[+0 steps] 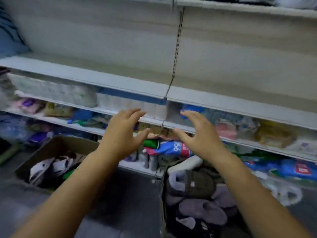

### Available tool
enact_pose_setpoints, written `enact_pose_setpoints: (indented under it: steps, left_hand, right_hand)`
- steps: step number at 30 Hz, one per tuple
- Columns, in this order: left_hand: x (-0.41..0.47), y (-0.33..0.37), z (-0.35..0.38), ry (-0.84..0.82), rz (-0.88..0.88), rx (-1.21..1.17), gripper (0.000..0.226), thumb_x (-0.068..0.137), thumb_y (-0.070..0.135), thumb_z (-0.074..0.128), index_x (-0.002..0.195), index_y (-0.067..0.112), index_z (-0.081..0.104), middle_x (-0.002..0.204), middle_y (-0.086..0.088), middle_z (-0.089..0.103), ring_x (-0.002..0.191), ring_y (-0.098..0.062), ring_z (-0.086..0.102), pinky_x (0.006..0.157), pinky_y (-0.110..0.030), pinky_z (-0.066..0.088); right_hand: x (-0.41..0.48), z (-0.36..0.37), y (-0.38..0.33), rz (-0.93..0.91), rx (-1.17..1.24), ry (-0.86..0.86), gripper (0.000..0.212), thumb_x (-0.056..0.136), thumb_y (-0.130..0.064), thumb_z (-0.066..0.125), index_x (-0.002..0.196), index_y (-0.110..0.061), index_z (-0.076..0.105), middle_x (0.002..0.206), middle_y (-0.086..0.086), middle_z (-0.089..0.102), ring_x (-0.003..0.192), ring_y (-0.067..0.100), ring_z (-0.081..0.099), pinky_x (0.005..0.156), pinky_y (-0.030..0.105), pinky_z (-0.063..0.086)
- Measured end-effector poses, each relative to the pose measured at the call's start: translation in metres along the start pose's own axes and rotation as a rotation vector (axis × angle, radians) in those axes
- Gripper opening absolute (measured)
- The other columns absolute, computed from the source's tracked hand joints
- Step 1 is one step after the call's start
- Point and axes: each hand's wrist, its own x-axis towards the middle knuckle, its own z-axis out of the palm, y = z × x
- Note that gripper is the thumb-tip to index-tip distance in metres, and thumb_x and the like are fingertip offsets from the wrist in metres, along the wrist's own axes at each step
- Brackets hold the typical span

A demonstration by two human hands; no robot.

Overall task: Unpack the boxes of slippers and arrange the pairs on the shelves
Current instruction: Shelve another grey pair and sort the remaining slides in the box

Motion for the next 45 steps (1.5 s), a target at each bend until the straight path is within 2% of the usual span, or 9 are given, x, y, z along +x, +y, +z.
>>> enact_pose_setpoints:
  steps: [3,8,16,20,23,28,32,40,45]
  left_hand:
    - [-0.068,-0.054,-0.009,-0.036,-0.131,0.041,0.058,0.083,0.048,0.063,0.128,0.011,0.067,0.132,-0.012,0.065,0.119,-0.032,0.060,0.101,-0.048,0.050]
    - [-0.166,-0.118,-0.024,-0.055,-0.422,0.080,0.061,0.086,0.051,0.060,0.133,0.013,0.064,0.137,-0.009,0.062,0.127,-0.028,0.055,0.106,-0.046,0.046]
    - [-0.240,-0.190,-0.023,0.043,-0.854,0.084,0.057,0.087,0.052,0.060,0.132,0.017,0.063,0.138,-0.006,0.061,0.129,-0.029,0.053,0.106,-0.051,0.044]
    - [-0.246,-0.244,-0.012,-0.038,-0.979,0.167,0.057,0.091,0.054,0.057,0.135,0.017,0.061,0.140,-0.006,0.060,0.130,-0.029,0.052,0.107,-0.049,0.040]
    - [-0.238,-0.281,0.000,-0.151,-1.088,0.183,0.056,0.094,0.050,0.060,0.139,0.017,0.057,0.145,-0.006,0.055,0.136,-0.029,0.047,0.111,-0.050,0.034]
    - [-0.220,-0.337,0.021,-0.223,-1.183,0.140,0.057,0.096,0.049,0.057,0.143,0.017,0.052,0.150,-0.007,0.051,0.140,-0.028,0.043,0.116,-0.049,0.031]
    - [-0.214,-0.378,0.034,-0.273,-1.282,0.098,0.060,0.099,0.051,0.053,0.147,0.015,0.048,0.154,-0.009,0.046,0.142,-0.028,0.040,0.117,-0.047,0.031]
    - [-0.219,-0.474,0.060,-0.443,-1.315,0.005,0.061,0.099,0.048,0.054,0.146,0.011,0.047,0.151,-0.012,0.048,0.138,-0.033,0.044,0.111,-0.048,0.036]
    - [-0.221,-0.541,0.077,-0.574,-1.230,-0.078,0.060,0.097,0.046,0.059,0.143,0.008,0.049,0.152,-0.018,0.045,0.134,-0.041,0.047,0.104,-0.053,0.043]
  right_hand:
    - [-0.012,0.073,-0.041,-0.058,0.078,-0.116,0.051,0.088,-0.039,0.071,0.130,-0.012,0.060,0.132,0.005,0.060,0.124,0.019,0.051,0.108,0.018,0.031]
    - [-0.025,0.174,-0.092,-0.130,0.162,-0.356,0.057,0.087,-0.045,0.067,0.133,-0.013,0.058,0.136,0.003,0.058,0.128,0.021,0.052,0.109,0.035,0.041]
    - [-0.006,0.289,-0.132,-0.147,0.189,-0.621,0.053,0.093,-0.044,0.065,0.138,-0.018,0.053,0.140,0.000,0.054,0.131,0.017,0.048,0.110,0.032,0.039]
    - [0.039,0.346,-0.134,-0.130,0.187,-0.680,0.052,0.092,-0.042,0.066,0.136,-0.015,0.055,0.136,0.001,0.057,0.127,0.018,0.051,0.106,0.033,0.042]
    - [0.083,0.387,-0.137,-0.129,0.202,-0.772,0.043,0.091,-0.037,0.069,0.128,-0.018,0.059,0.124,-0.001,0.061,0.117,0.018,0.056,0.090,0.027,0.043]
    - [0.143,0.451,-0.134,-0.111,0.166,-0.959,0.050,0.090,-0.042,0.066,0.133,-0.019,0.057,0.129,0.004,0.058,0.117,0.021,0.056,0.095,0.034,0.048]
    - [0.174,0.504,-0.135,-0.105,0.118,-1.094,0.052,0.091,-0.037,0.068,0.135,-0.010,0.057,0.129,0.011,0.058,0.118,0.026,0.056,0.089,0.027,0.040]
    - [0.194,0.599,-0.136,0.157,0.063,-1.231,0.052,0.093,-0.037,0.066,0.135,-0.007,0.056,0.128,0.012,0.062,0.115,0.028,0.060,0.089,0.032,0.048]
    - [0.192,0.639,-0.134,0.388,0.017,-1.188,0.040,0.090,-0.040,0.068,0.116,-0.008,0.065,0.110,0.011,0.068,0.104,0.030,0.063,0.085,0.037,0.052]
